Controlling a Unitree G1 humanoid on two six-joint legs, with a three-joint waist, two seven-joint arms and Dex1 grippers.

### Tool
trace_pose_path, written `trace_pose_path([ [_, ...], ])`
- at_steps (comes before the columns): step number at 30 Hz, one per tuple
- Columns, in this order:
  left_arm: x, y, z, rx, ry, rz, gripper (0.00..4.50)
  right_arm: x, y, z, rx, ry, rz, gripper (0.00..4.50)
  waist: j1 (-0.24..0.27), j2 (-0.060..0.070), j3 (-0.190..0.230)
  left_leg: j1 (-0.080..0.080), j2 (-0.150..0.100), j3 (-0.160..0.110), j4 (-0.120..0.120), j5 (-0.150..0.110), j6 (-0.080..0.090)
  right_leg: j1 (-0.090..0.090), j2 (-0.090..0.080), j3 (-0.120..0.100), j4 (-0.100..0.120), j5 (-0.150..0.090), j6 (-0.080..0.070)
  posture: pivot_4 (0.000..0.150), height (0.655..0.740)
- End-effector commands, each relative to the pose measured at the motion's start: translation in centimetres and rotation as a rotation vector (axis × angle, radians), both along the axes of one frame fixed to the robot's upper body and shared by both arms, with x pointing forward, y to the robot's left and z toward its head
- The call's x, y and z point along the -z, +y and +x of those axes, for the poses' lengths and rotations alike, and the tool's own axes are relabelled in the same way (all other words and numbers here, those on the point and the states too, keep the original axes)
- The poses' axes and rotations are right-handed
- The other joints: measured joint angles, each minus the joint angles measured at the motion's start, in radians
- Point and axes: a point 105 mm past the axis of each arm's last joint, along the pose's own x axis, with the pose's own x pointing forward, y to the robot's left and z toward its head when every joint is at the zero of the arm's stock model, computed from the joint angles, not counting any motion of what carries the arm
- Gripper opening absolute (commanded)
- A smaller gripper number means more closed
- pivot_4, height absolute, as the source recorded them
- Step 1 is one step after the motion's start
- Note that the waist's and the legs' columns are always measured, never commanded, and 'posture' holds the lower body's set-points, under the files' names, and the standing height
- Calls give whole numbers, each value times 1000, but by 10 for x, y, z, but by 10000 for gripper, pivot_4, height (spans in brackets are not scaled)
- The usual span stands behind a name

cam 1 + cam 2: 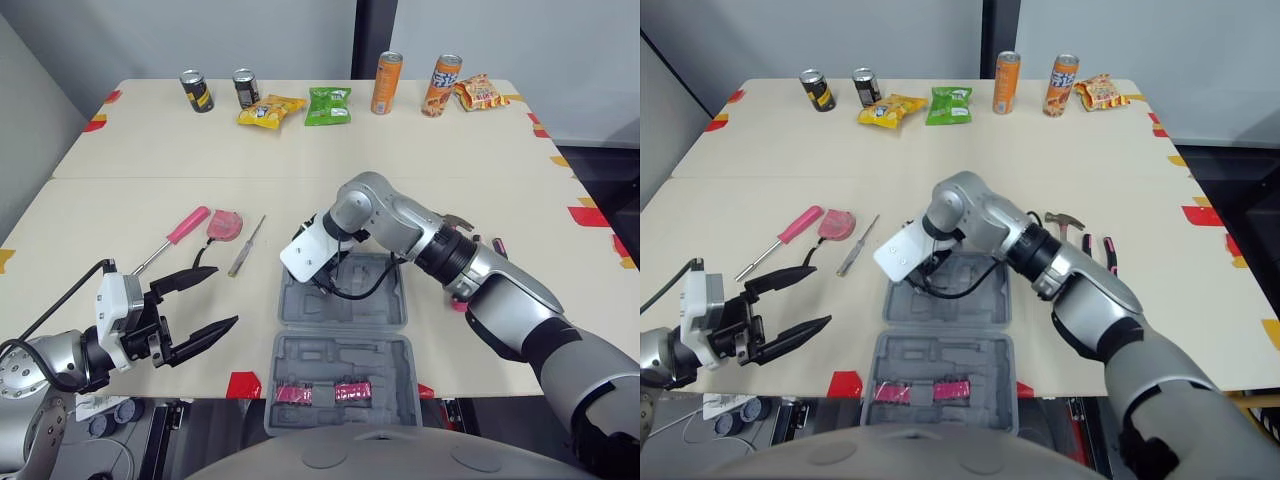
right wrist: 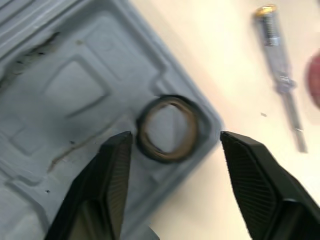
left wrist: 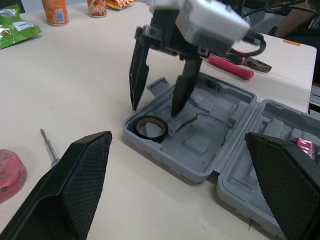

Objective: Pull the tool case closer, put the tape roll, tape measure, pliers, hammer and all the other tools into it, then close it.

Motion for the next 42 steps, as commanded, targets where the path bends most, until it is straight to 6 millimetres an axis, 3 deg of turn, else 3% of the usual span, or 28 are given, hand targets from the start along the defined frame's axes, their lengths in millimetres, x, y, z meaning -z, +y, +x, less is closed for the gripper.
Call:
trace_pose_path([
  [1,-5,2,0,5,-23,10,45000,-21,6,-5,35,91,154,29936,1,-1,0,0,0,0,0,0,0,0,0,0,0,0,0,1500,7400],
  [4,-5,4,0,8,-21,14,45000,-22,8,-11,93,226,255,29936,4,-2,-1,0,0,0,0,0,0,0,0,0,0,0,0,1500,7400],
  [7,-5,6,0,18,-17,23,45000,-13,24,-22,157,306,337,21493,2,-2,-1,0,0,0,0,0,0,0,0,0,1,0,0,1500,7400],
  [10,-6,8,1,29,-15,31,45000,-8,25,-25,213,407,411,11633,5,-3,-2,0,1,0,0,0,-1,0,1,0,0,0,0,1500,7400],
  [18,-8,9,4,48,-15,38,45000,-2,20,-20,298,498,533,11633,1,-4,-2,1,1,0,0,0,-1,-1,0,-1,0,-1,-1,1500,7400],
  [25,-9,8,5,67,-12,44,45000,11,3,-7,379,540,625,11633,5,-4,-3,1,2,0,0,0,-2,-1,0,-2,0,-1,-1,1500,7400],
  [30,-11,9,8,79,-14,51,45000,30,-1,-4,413,520,617,11633,1,-4,-3,0,2,0,0,0,-2,-1,1,-1,1,-1,-1,1500,7400],
  [42,-13,7,8,98,-14,58,45000,50,-6,0,458,521,588,11633,5,-5,-3,0,2,0,0,0,-2,0,1,-2,1,-1,-2,1500,7400],
])
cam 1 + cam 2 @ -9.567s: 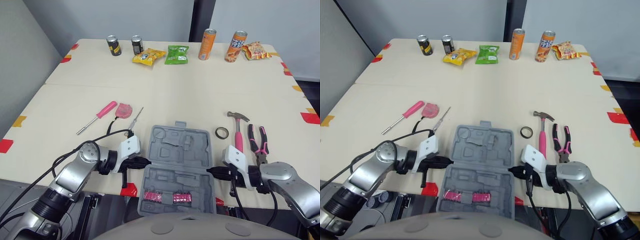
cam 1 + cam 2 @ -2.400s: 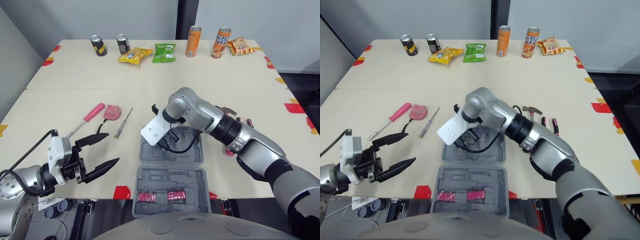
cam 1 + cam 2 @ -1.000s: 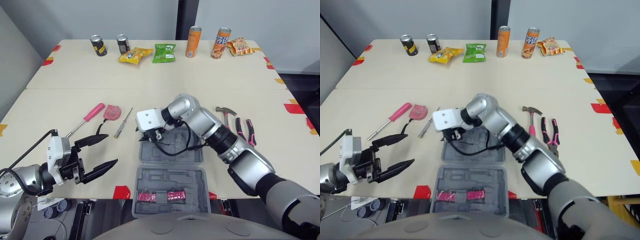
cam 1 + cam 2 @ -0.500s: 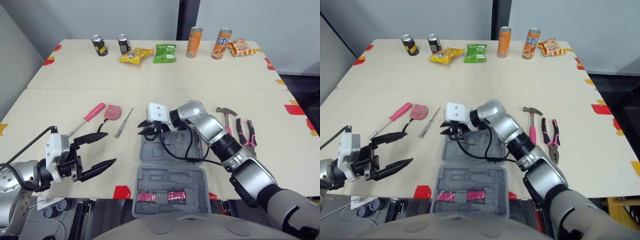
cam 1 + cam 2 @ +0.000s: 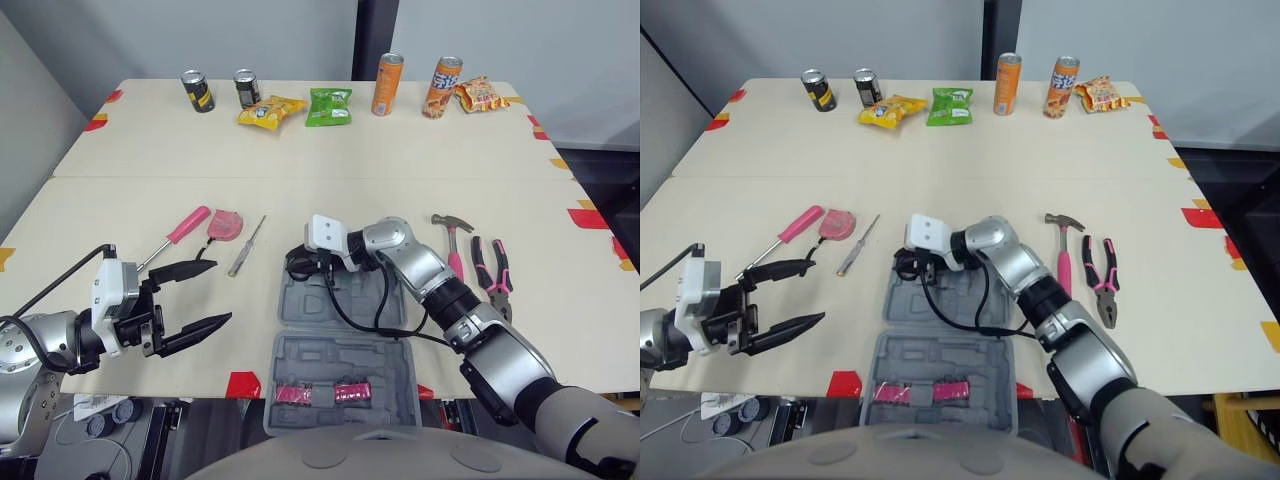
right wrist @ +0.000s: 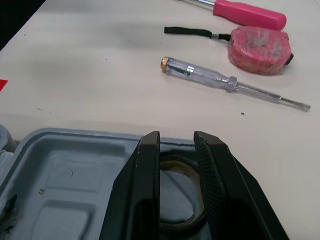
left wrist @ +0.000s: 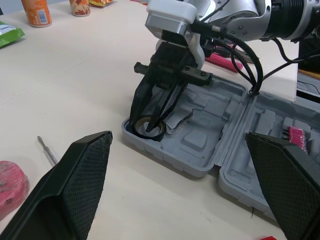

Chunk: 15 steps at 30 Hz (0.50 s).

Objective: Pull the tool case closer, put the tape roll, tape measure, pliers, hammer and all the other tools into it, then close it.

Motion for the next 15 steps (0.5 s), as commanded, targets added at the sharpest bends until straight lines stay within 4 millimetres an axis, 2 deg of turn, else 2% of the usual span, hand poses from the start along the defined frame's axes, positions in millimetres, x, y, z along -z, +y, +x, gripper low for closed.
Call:
trace_pose_path([
  [1,-5,1,-1,9,-14,10,45000,4,1,0,0,-11,-12,11633,0,0,0,0,0,0,0,0,0,0,0,0,0,0,0,1500,7400],
  [10,-4,1,-1,11,-8,12,45000,27,-9,0,19,4,-140,11633,-1,1,-3,0,0,0,0,0,0,1,0,0,0,0,0,1500,7400],
  [13,-3,1,-2,13,-5,13,45000,23,-7,1,29,1,-112,11633,-1,1,-4,0,0,0,0,0,0,1,0,0,0,0,0,1500,7400],
  [15,-3,1,-2,13,-5,14,45000,10,-2,2,28,-1,-38,11633,-1,1,-5,0,0,0,0,0,0,1,0,0,0,0,0,1500,7400],
])
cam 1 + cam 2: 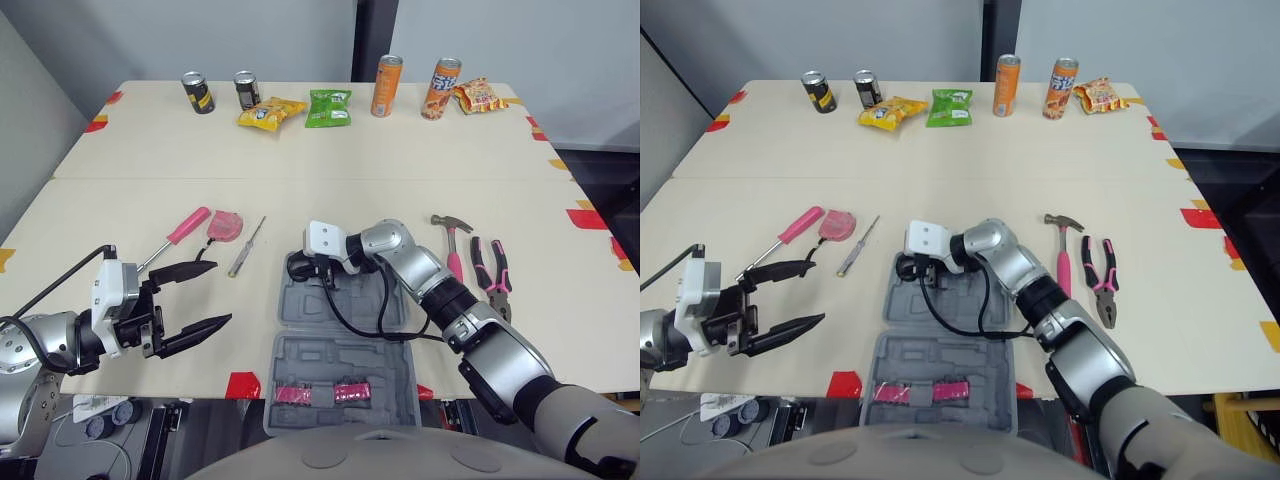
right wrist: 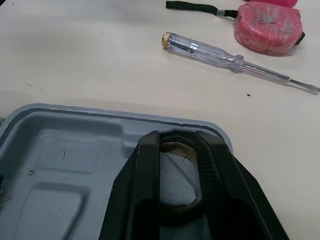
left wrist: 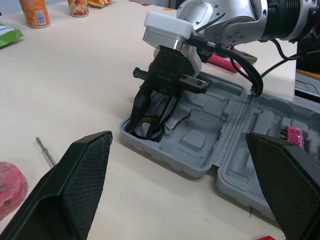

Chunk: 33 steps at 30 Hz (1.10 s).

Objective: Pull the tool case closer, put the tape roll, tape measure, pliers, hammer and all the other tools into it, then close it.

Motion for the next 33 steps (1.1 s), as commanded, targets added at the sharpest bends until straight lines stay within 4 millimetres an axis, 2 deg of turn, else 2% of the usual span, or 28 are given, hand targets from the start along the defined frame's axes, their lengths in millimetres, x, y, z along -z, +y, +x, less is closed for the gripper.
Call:
trace_pose_path([
  [1,-4,1,-1,8,-10,14,45000,-9,3,-2,11,20,78,11633,1,0,0,0,0,0,0,0,0,0,0,0,0,0,0,1500,7400],
  [4,-4,1,-1,7,-12,15,45000,-35,7,-3,-2,15,206,11633,4,0,0,0,0,0,0,0,0,0,0,0,0,0,0,1500,7400],
  [9,-8,2,0,-22,-23,-18,45000,-79,-2,-7,6,-50,381,11633,6,0,0,-1,1,0,0,0,0,-1,0,0,0,0,0,1500,7400],
  [11,-14,6,2,-66,-37,-60,45000,-98,-17,-9,31,-59,451,11633,9,0,0,0,1,0,0,0,0,-1,0,-1,-1,0,0,1500,7400],
  [14,-19,14,3,-134,-52,-97,45000,-113,-45,-7,115,-58,519,11633,15,0,0,0,1,-1,0,0,0,0,1,0,-2,0,0,1500,7400],
  [17,-22,32,7,-260,-85,-129,45000,-127,-85,0,233,-83,608,11633,19,0,0,0,1,-1,-1,0,-1,2,1,0,-4,0,0,1500,7400],
  [19,-21,44,7,-336,-99,-120,45000,-126,-116,4,333,-83,617,11633,23,0,0,0,1,-1,-2,-1,-1,4,1,0,-7,0,0,1500,7400],
  [22,-13,59,-1,-413,-85,-90,45000,-114,-170,5,501,-120,571,11633,28,-1,0,0,1,-3,-3,-1,-1,7,2,0,-11,0,0,1500,7400],
  [24,-4,67,-9,-453,-50,-70,45000,-101,-223,-2,668,-141,530,11633,36,-1,0,0,1,-4,-4,-1,-1,9,2,0,-14,0,1,1500,7400],
  [25,-1,69,-11,-463,-42,-63,45000,-98,-237,-6,712,-144,517,11633,42,-1,0,0,1,-4,-4,-1,-2,10,2,0,-16,1,1,1500,7400],
  [28,9,81,-20,-496,-2,-46,45000,-85,-283,-25,876,-133,499,11633,47,0,0,0,1,-4,-5,-1,-2,11,1,0,-22,1,2,1500,7400],
  [32,21,93,-28,-519,45,-26,45000,-64,-327,-61,1022,-89,456,11633,47,0,0,3,3,-4,-7,-2,-2,13,-1,-2,-25,1,1,1500,7400],
  [33,25,96,-30,-522,60,-15,45000,-56,-339,-71,1060,-81,429,13976,46,-1,0,3,3,-4,-8,-2,-2,14,-1,-2,-26,1,1,1500,7400],
])
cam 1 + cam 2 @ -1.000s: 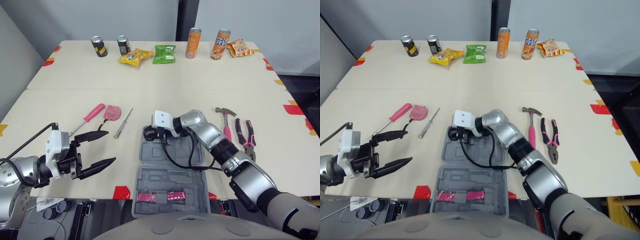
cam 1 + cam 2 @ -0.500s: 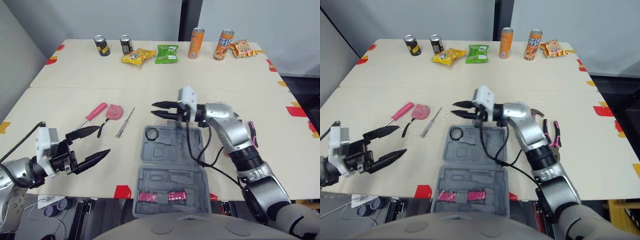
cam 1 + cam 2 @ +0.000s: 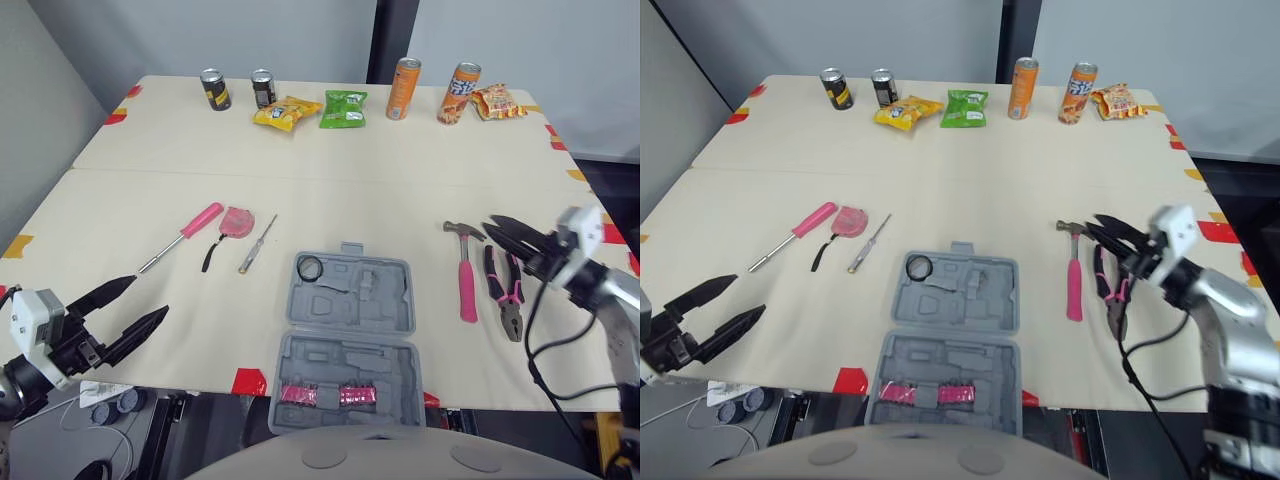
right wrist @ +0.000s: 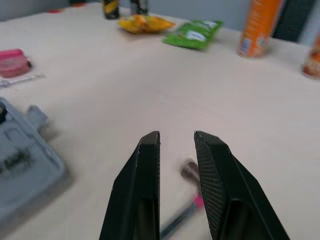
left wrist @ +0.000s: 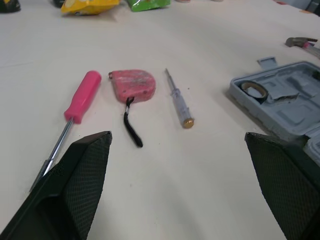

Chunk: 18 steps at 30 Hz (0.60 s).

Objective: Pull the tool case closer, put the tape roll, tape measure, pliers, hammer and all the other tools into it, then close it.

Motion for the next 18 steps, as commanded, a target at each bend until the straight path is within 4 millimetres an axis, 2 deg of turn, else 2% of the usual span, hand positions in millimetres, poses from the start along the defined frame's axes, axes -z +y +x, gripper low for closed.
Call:
trace_pose_path([
  [1,4,13,-7,-14,22,47,45000,4,-35,-25,96,6,-30,17014,-2,0,0,0,0,0,0,0,0,0,0,0,-1,0,0,1500,7400],
  [6,11,24,-9,-29,51,53,45000,28,-82,-63,237,97,-47,33701,-11,1,0,1,1,0,0,0,0,1,-1,-1,0,0,-1,1500,7400],
  [9,12,28,-8,-27,55,58,45000,40,-94,-84,264,146,-62,44349,-12,2,0,0,1,0,0,0,1,1,-1,-1,-1,0,-1,1500,7400],
  [13,13,31,-5,-20,58,59,45000,48,-101,-100,297,167,-57,44768,-21,2,-1,0,1,-1,0,0,1,1,-1,-2,-1,0,-2,1500,7400],
  [18,16,36,-2,-20,68,63,45000,51,-101,-105,310,172,-53,44768,-31,2,-1,0,1,-2,0,0,2,1,-2,-3,0,0,-2,1500,7400],
])
